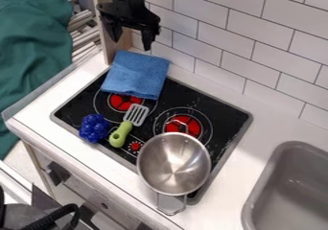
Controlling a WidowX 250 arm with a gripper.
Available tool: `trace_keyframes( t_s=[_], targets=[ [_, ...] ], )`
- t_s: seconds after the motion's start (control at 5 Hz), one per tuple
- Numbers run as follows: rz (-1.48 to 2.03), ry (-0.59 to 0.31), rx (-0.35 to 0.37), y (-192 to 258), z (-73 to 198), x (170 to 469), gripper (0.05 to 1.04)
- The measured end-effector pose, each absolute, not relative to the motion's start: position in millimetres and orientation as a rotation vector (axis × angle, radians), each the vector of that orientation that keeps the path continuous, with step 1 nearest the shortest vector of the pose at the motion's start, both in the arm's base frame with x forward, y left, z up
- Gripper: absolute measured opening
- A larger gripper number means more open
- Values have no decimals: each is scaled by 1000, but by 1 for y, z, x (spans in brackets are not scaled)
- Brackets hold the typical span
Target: Move the blue cloth to the top left of the stove
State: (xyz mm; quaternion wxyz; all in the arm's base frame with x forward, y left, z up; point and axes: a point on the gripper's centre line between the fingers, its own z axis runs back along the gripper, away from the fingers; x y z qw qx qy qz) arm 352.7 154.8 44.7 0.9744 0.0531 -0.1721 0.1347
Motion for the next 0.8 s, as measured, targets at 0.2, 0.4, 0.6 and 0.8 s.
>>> trace_keyframes(
  t_s=[0.2,0.4,0.6,0.8],
  targets=[
    [256,-326,118,147,46,348,998],
    [227,-294,133,133,55,339,998],
    [220,-207,111,116,51,330,998],
    [206,-193,81,104,46,321,998]
  ],
)
